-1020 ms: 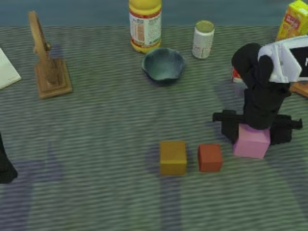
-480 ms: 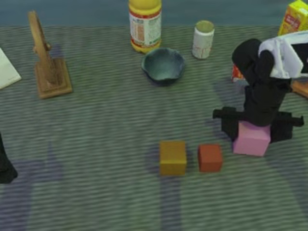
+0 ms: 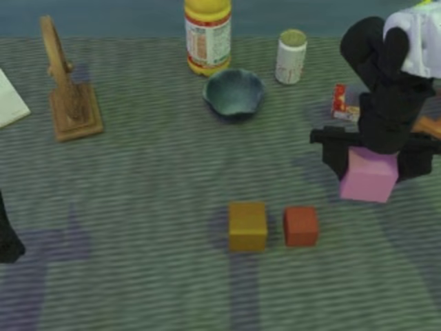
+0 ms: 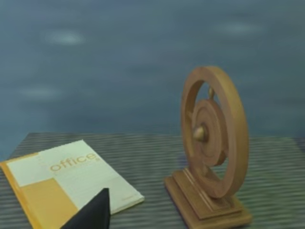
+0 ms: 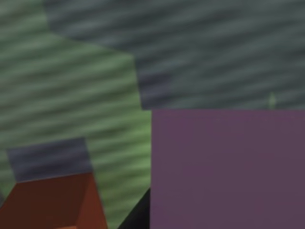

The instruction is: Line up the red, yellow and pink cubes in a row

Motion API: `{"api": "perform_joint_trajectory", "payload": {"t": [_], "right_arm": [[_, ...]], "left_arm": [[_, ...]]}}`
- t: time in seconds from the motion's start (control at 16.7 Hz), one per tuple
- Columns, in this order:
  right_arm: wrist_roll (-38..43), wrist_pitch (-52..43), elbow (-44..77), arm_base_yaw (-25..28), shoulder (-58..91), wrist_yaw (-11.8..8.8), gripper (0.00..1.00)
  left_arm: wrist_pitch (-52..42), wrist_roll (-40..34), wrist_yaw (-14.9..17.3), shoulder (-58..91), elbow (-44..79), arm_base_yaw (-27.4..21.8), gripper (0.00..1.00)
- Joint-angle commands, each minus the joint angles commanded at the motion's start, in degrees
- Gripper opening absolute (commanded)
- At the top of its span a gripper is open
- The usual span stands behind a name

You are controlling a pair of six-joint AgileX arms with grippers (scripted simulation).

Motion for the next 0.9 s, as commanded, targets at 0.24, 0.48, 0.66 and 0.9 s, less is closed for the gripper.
{"api": "perform_joint_trajectory", "payload": {"t": [0.24,0.48,0.66,0.9], "right_arm": [[0.5,-0.3,0.6,0.3,0.8,0.0,0.00],[4.7,-5.2,9.4,5.6,6.8,0.1,0.00],[9.6,-11.0,22.1,12.0,13.6,0.1,0.00],[16.6,-19.1,41.4,21.5,22.7,0.2,0.00]], "left_arm": [[0.0,0.0,0.0,0.0,0.0,0.0,1.00],[0.0,0.0,0.0,0.0,0.0,0.0,1.00],[0.0,0.0,0.0,0.0,0.0,0.0,1.00],[0.0,0.0,0.0,0.0,0.0,0.0,1.00]]}}
